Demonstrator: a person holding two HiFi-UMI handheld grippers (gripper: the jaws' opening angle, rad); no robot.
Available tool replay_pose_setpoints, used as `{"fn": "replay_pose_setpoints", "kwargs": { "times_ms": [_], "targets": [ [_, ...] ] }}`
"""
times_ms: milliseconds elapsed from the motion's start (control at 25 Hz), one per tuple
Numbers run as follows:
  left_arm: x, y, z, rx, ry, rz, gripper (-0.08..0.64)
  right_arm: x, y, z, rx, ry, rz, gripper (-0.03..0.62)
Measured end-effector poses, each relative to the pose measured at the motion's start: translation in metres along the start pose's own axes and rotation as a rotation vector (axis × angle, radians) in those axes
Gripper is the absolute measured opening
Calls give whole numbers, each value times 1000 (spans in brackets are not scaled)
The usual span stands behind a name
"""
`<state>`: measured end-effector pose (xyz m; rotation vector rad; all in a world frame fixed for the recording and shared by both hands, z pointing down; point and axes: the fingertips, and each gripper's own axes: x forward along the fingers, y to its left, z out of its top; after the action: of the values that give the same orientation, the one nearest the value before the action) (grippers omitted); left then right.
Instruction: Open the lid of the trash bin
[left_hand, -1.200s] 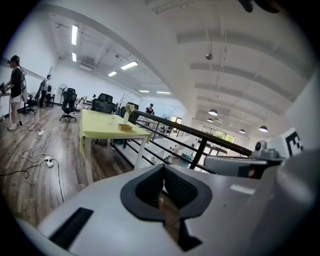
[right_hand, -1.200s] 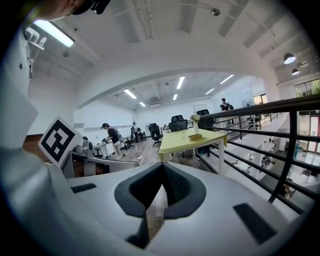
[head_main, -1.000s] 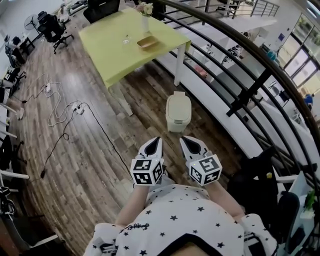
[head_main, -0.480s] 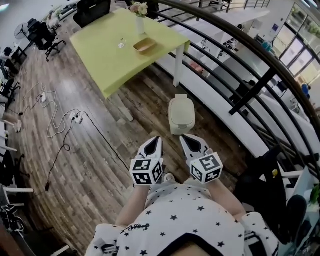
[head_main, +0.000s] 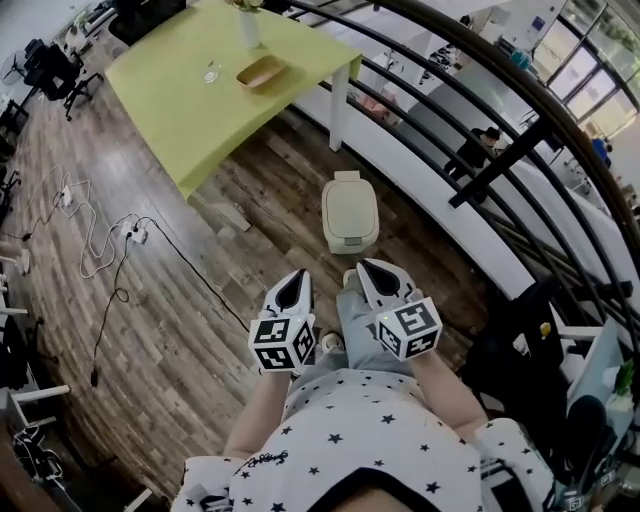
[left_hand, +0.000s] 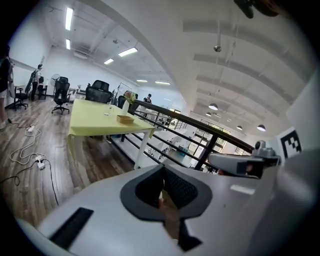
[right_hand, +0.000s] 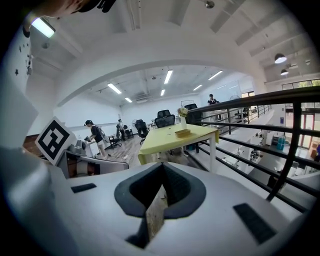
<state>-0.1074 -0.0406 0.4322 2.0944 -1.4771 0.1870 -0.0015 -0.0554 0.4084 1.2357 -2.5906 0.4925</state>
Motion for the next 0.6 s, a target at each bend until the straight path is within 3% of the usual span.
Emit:
{"fn": "replay_pose_setpoints", "kwargs": {
  "times_ms": [280,600],
  "targets": [
    [45,17,4,-28,30,39,12,40,-52,1,-2,38,-22,-6],
    [97,39,-5,-46,80,76,12,86,-96,-24,-7,107,-23,-6]
  ]
}}
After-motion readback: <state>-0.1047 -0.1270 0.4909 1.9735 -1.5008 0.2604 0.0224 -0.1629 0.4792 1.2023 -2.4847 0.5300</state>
